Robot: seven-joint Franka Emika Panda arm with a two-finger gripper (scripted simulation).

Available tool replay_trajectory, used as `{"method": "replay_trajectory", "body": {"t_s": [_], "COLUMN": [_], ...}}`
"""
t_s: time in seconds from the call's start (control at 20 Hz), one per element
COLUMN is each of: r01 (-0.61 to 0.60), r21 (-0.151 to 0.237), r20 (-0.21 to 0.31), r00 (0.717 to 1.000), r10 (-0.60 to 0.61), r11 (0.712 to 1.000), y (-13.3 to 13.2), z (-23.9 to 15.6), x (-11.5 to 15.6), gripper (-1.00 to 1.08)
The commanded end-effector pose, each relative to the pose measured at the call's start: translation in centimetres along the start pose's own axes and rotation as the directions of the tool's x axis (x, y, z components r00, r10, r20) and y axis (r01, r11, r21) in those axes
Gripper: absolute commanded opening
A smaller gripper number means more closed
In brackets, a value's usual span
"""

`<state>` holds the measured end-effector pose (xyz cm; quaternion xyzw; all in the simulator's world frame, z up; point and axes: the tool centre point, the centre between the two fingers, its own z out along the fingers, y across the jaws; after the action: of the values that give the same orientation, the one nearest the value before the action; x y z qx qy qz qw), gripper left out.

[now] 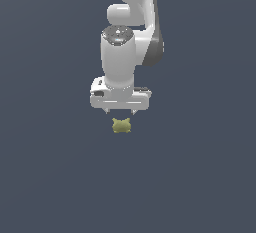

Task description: Pick up the object and move it to a goal position.

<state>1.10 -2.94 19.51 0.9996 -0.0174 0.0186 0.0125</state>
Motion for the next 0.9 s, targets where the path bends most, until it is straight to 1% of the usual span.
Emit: {"method": "replay_trajectory", "body": {"t_s": [0.0, 0.2, 0.4, 0.65, 0.85], "r01": [-0.005, -0.005, -0.03, -0.092, -0.164], "r21": [-0.003, -0.002, 0.0, 0.002, 0.004], "r20": [0.001, 0.001, 0.002, 0.004, 0.007], "r00": [1.0, 1.0, 1.0, 0.996, 0.986], "r10": [0.005, 0.005, 0.03, 0.092, 0.164], "r11": [1.0, 1.0, 1.0, 0.996, 0.986], "y": [0.5, 0.4, 0.3, 0.3, 0.2], "z": [-0.1, -0.1, 0.1, 0.5, 1.0], "x": [0.0, 0.0, -0.1, -0.2, -0.3], "gripper": [1.0, 1.0, 1.0, 1.0, 1.0]}}
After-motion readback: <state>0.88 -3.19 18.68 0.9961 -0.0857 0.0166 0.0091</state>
